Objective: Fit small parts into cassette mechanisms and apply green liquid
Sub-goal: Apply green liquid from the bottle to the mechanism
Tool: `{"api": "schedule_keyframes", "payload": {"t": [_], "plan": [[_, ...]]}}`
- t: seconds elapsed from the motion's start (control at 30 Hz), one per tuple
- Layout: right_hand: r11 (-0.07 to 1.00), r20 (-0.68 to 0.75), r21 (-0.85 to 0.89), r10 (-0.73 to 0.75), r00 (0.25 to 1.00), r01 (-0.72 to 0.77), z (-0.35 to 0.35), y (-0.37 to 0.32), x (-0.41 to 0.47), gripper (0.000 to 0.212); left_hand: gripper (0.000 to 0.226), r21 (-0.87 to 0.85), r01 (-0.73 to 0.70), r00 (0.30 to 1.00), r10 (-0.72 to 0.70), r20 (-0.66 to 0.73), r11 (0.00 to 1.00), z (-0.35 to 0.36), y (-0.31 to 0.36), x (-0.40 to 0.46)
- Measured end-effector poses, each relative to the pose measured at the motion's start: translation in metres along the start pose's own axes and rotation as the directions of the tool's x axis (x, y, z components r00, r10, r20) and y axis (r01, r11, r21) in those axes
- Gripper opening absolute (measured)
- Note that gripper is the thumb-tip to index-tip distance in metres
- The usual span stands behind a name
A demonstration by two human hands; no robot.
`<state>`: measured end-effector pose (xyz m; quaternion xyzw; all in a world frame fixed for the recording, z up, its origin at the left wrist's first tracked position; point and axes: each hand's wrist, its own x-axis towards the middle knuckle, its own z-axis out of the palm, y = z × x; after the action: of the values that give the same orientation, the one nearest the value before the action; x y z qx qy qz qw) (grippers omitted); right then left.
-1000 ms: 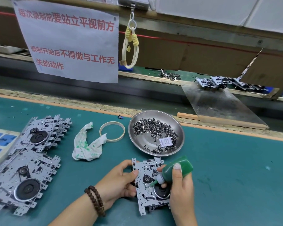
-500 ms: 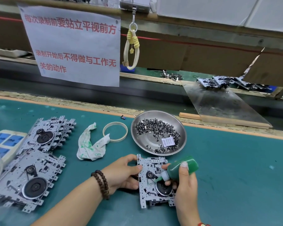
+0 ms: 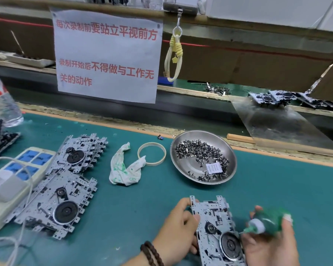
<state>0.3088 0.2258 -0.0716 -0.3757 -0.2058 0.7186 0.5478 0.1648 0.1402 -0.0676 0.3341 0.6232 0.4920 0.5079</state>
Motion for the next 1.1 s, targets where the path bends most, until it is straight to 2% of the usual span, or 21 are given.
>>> {"api": "schedule_keyframes", "payload": {"t": [0.03,0.07,0.17,0.33,0.43,0.47,0.5,0.6,0.67,0.77,0.8,0.87,0.9,0.97,1.03,1.1], "plan": [[0.999,-0.016,-0.022,0.028,0.999,-0.028,-0.003,-0.005,-0.001,0.052,0.018,0.018,-0.020,1.000,0.020,0.001,1.000,0.005,-0.002,-0.001],[0.997,-0.031,-0.048,0.053,0.998,-0.055,-0.006,-0.009,-0.001,0.053,0.020,0.027,-0.029,1.000,0.029,0.002,0.999,0.010,-0.004,0.000],[0.996,-0.069,-0.063,0.063,0.996,-0.067,-0.009,-0.014,-0.006,0.029,0.023,0.034,-0.021,1.000,0.020,0.013,0.999,0.016,-0.007,0.002],[0.988,-0.129,-0.096,0.111,0.985,-0.124,-0.006,-0.012,-0.009,0.042,0.021,0.070,0.000,1.000,-0.002,0.021,0.998,0.006,-0.012,0.008],[0.983,-0.117,-0.113,0.135,0.984,-0.148,-0.003,-0.012,-0.004,0.061,0.022,0.087,0.021,0.999,-0.024,0.038,0.996,-0.008,-0.014,0.012],[0.984,-0.115,-0.102,0.136,0.984,-0.148,-0.001,-0.012,-0.003,0.061,0.023,0.083,0.031,0.999,-0.034,0.038,0.996,-0.013,-0.014,0.014],[0.984,-0.124,-0.087,0.142,0.982,-0.154,-0.001,-0.013,-0.002,0.057,0.023,0.075,0.039,0.999,-0.042,0.035,0.996,-0.018,-0.014,0.015],[0.989,-0.107,0.002,0.145,0.984,-0.146,-0.004,-0.010,-0.005,0.023,0.028,0.025,0.069,0.997,-0.070,0.033,0.997,-0.031,-0.013,0.018],[0.987,-0.076,-0.002,0.157,0.985,-0.158,-0.006,-0.007,-0.005,0.015,0.028,0.003,0.077,0.996,-0.077,0.035,0.997,-0.035,-0.013,0.019],[0.959,-0.008,-0.233,0.162,0.987,-0.159,-0.010,-0.003,-0.002,0.022,0.025,0.003,0.064,0.997,-0.064,0.034,0.998,-0.038,-0.012,0.020],[0.933,0.037,-0.344,0.123,0.992,-0.103,-0.009,-0.002,-0.002,0.025,0.024,0.008,0.058,0.998,-0.058,0.034,0.998,-0.037,-0.011,0.019],[0.837,0.141,-0.536,-0.039,0.989,0.110,-0.006,-0.003,-0.001,0.033,0.022,0.022,0.048,0.998,-0.049,0.034,0.999,-0.038,-0.009,0.018],[0.770,0.199,-0.601,-0.116,0.973,0.215,-0.005,-0.004,0.001,0.035,0.021,0.035,0.043,0.999,-0.044,0.026,0.998,-0.038,-0.008,0.018],[0.670,0.260,-0.671,-0.188,0.947,0.318,0.001,-0.003,0.004,0.038,0.023,0.077,0.028,1.000,-0.029,0.004,0.997,-0.038,-0.008,0.019],[0.587,0.247,-0.739,-0.222,0.943,0.331,0.000,0.002,0.013,0.037,0.025,0.113,0.018,1.000,-0.016,-0.015,0.993,-0.038,-0.008,0.019],[0.541,0.205,-0.793,-0.197,0.959,0.281,0.003,0.009,0.018,0.040,0.026,0.142,0.017,0.999,-0.013,-0.032,0.990,-0.040,-0.008,0.020]]}}
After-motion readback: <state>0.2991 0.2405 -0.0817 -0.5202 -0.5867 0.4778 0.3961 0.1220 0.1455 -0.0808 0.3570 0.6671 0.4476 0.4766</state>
